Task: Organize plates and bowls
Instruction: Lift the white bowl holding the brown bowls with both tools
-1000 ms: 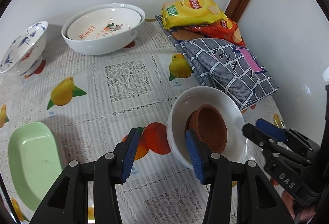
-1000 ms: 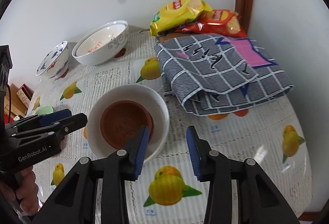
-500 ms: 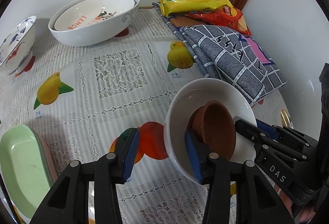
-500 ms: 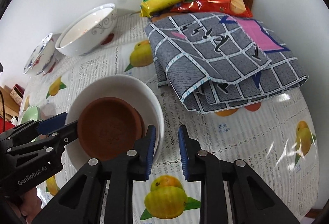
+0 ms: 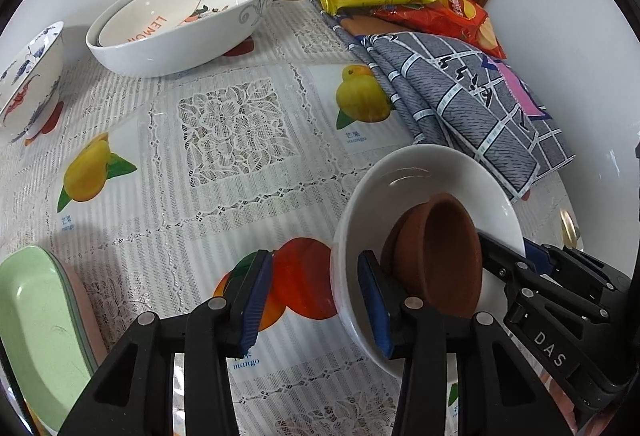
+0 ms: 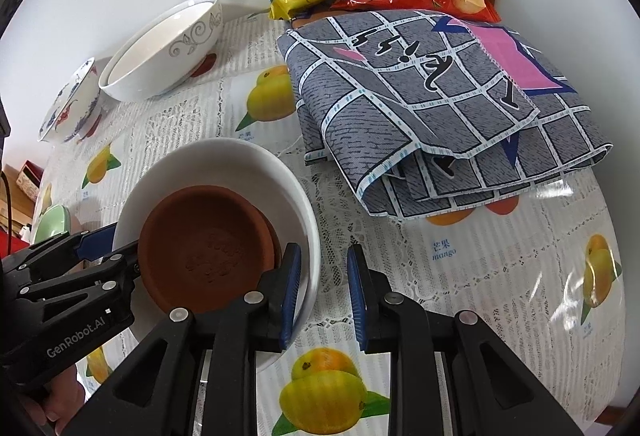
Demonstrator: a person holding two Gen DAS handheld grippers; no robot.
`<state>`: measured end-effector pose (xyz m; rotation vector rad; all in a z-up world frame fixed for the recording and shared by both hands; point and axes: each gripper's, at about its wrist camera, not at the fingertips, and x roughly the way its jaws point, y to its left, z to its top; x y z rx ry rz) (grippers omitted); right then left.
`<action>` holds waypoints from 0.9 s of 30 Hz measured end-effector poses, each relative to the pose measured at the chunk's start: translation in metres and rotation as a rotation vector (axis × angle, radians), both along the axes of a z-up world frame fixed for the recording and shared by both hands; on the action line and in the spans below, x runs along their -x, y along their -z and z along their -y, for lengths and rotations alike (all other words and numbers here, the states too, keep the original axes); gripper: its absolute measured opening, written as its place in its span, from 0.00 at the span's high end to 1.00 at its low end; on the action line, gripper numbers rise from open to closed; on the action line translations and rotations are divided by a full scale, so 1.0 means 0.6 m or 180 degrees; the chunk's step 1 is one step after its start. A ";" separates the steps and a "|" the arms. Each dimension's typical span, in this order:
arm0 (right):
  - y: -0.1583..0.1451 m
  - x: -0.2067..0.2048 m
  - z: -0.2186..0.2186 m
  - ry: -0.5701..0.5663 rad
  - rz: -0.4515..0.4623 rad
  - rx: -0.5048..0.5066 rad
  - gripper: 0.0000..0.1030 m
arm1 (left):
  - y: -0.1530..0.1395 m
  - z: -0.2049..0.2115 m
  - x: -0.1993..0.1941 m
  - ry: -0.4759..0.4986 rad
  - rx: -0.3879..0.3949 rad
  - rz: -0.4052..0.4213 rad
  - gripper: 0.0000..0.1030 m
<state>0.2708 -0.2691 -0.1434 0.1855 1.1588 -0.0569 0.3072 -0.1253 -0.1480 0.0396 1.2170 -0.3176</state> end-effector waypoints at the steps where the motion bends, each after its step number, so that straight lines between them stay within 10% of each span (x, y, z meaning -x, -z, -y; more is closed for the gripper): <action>1: 0.001 -0.001 0.000 -0.0001 -0.0003 0.0008 0.78 | 0.003 0.000 -0.001 0.0002 0.0002 -0.0015 0.60; 27: 0.002 0.007 -0.002 0.0033 0.0227 -0.0069 0.80 | 0.005 0.013 0.011 0.0100 0.0109 0.0105 0.79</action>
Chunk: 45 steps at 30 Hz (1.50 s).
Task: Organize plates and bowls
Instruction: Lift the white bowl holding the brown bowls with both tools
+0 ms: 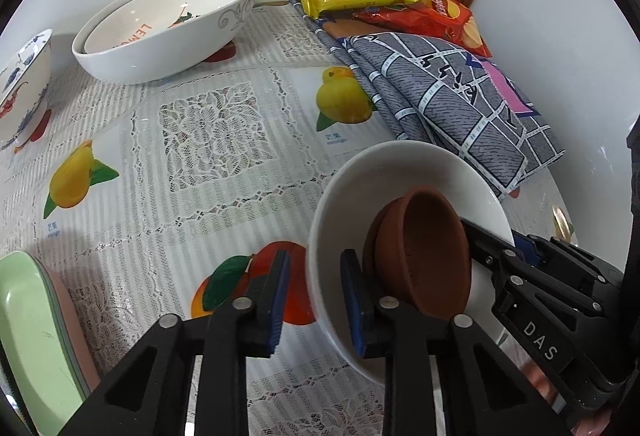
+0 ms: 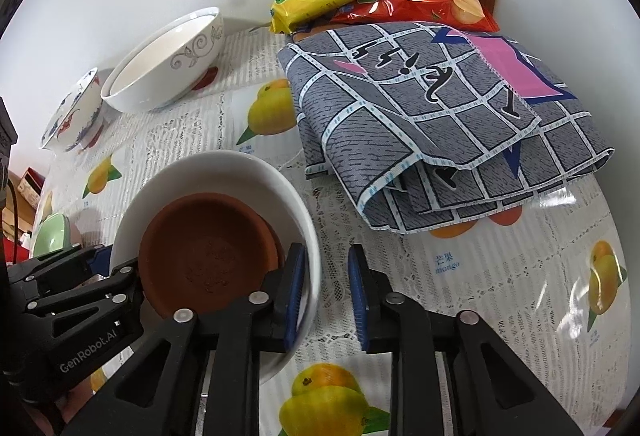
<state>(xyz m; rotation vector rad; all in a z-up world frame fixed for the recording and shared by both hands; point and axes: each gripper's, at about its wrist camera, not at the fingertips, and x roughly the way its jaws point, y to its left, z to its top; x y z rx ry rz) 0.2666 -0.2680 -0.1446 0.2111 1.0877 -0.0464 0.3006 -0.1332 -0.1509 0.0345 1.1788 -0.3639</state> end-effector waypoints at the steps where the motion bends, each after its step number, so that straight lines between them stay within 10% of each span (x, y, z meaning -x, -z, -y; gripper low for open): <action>1: 0.000 0.001 0.000 0.0013 0.0008 -0.0014 0.81 | 0.001 -0.001 -0.001 -0.0013 0.0036 -0.0023 0.81; 45: -0.048 0.049 -0.023 0.0179 0.0116 -0.0171 0.93 | -0.045 -0.026 0.054 0.0005 0.0024 0.0070 0.89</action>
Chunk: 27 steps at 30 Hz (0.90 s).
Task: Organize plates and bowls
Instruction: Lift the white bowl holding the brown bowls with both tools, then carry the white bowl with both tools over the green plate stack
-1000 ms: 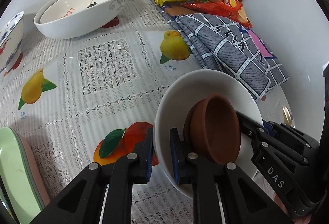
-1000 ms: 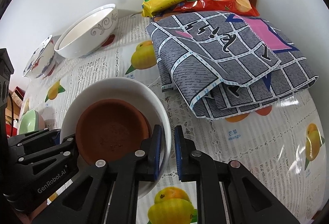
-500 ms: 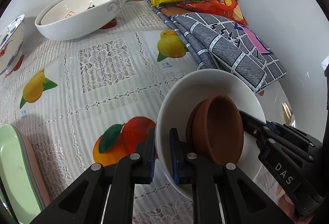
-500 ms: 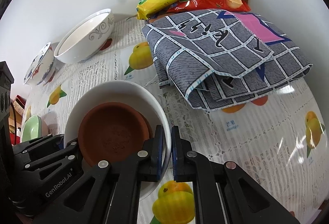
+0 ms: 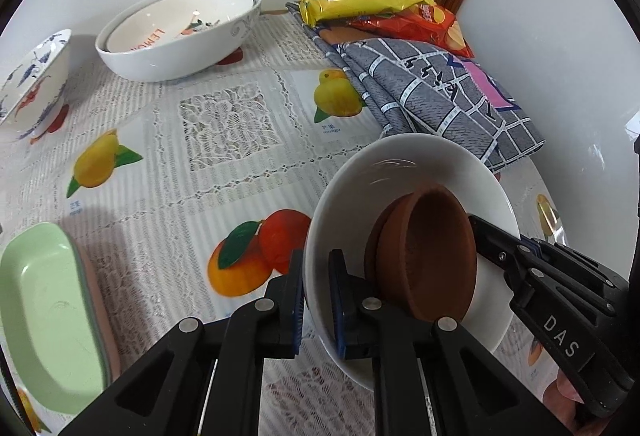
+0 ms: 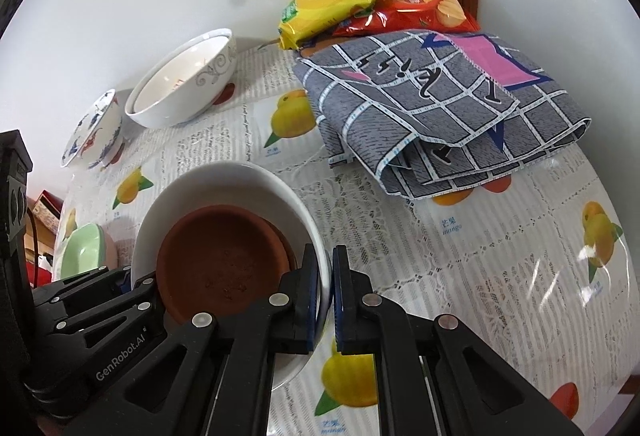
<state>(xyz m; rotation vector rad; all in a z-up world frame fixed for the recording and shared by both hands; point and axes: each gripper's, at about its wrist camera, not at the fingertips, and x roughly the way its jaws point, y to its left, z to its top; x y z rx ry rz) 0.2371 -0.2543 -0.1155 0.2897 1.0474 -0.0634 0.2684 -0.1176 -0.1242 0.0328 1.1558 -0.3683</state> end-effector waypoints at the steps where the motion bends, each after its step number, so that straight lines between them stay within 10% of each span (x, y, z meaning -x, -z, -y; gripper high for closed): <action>1: -0.005 0.002 -0.003 -0.0004 0.0014 -0.0001 0.93 | -0.007 -0.003 0.003 -0.0006 0.0000 0.0019 0.89; 27: -0.094 0.047 -0.070 -0.0085 0.0287 0.0073 0.93 | -0.088 -0.066 0.052 -0.0096 0.0036 0.0262 0.89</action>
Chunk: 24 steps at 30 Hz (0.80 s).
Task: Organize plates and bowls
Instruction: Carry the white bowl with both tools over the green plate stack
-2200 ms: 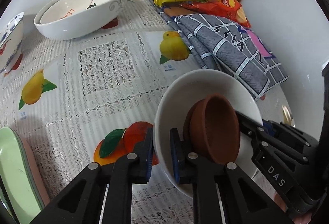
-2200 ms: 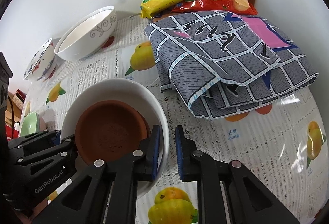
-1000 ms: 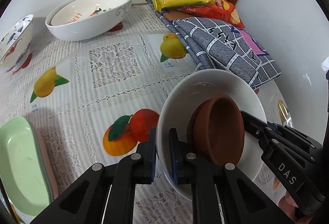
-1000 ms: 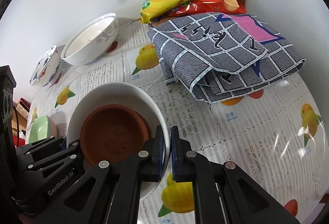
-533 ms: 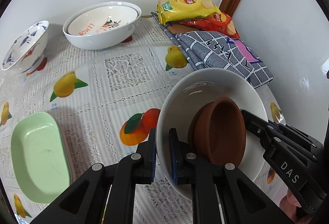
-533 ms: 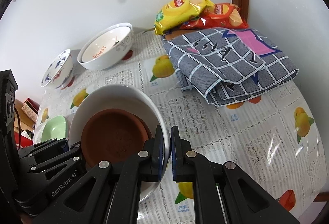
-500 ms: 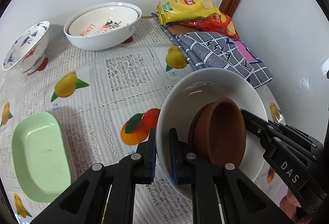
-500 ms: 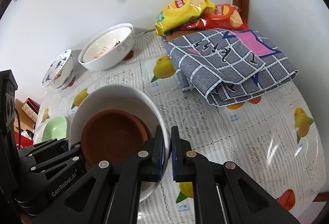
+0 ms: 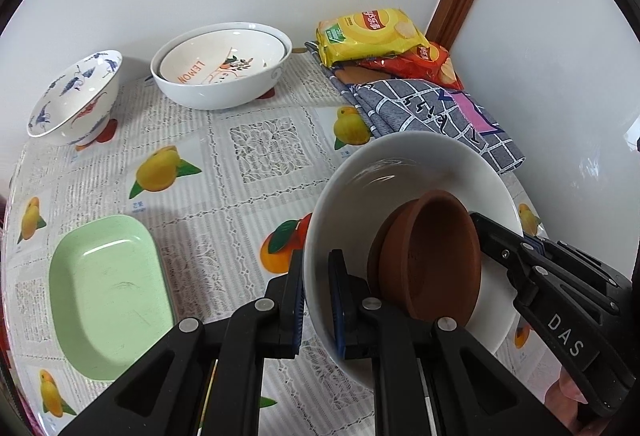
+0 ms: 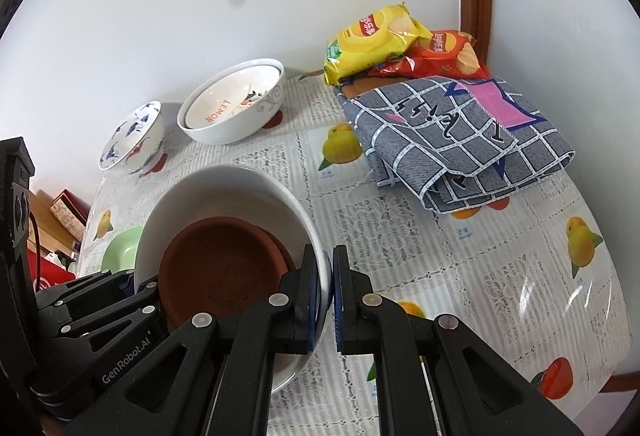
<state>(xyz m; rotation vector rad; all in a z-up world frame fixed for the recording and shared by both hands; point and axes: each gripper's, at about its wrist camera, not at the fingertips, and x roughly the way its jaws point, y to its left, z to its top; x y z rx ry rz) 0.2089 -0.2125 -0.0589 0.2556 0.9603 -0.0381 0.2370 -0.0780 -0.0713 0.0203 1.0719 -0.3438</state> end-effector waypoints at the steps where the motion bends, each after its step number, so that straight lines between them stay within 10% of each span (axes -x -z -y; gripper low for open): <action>1: -0.001 0.000 -0.002 -0.0004 0.0005 0.0005 0.93 | -0.002 -0.004 0.002 -0.0007 -0.0001 0.0009 0.89; 24: -0.021 0.006 -0.070 -0.0134 0.0112 -0.0011 0.93 | -0.022 -0.074 0.019 -0.0156 0.0022 0.0084 0.89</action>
